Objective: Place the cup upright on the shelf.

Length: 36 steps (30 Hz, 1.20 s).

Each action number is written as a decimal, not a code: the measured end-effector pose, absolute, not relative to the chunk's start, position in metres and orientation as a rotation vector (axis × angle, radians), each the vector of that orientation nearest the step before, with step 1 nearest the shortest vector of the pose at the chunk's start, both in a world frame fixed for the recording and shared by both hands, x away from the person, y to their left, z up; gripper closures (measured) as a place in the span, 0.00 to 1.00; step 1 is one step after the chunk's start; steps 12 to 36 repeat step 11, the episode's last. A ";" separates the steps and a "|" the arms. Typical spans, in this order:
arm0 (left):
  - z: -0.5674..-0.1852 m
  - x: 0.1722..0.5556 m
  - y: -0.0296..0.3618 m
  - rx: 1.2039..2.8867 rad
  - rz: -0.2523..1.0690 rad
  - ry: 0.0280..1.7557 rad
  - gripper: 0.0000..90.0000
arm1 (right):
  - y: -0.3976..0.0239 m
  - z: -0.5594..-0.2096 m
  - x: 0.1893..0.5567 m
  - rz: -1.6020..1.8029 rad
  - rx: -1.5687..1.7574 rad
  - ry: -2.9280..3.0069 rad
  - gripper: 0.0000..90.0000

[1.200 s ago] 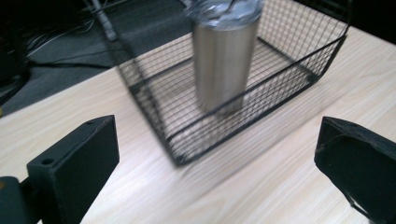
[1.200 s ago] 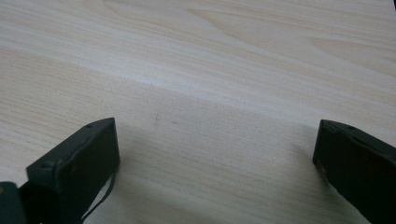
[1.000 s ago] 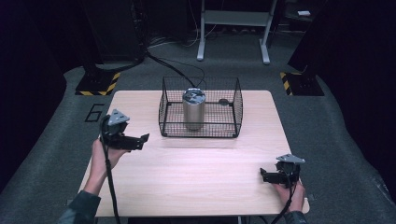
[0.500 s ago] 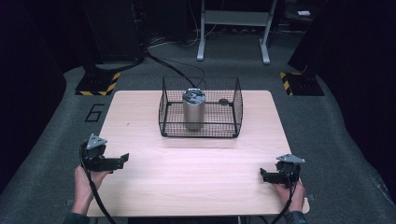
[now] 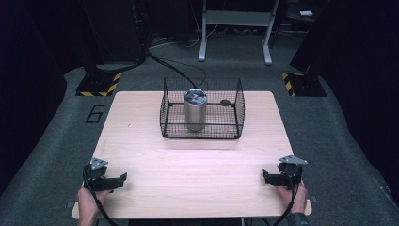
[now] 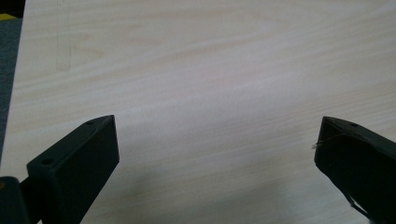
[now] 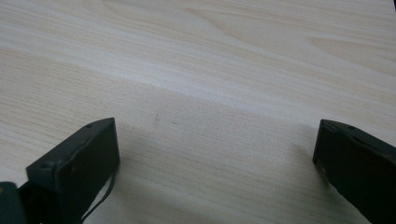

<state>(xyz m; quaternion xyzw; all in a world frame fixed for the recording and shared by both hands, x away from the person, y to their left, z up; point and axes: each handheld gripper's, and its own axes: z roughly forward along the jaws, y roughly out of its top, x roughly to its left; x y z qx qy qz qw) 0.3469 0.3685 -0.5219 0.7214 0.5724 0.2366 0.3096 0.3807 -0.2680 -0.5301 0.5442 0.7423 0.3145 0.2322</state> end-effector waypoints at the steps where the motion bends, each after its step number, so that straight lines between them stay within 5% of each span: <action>1: -0.525 0.347 0.368 1.907 0.620 1.513 0.00 | -0.268 -0.530 0.381 0.865 1.497 2.039 0.00; 36: -0.533 0.346 0.367 1.894 0.651 1.520 0.00 | -0.268 -0.530 0.381 0.865 1.496 2.040 0.00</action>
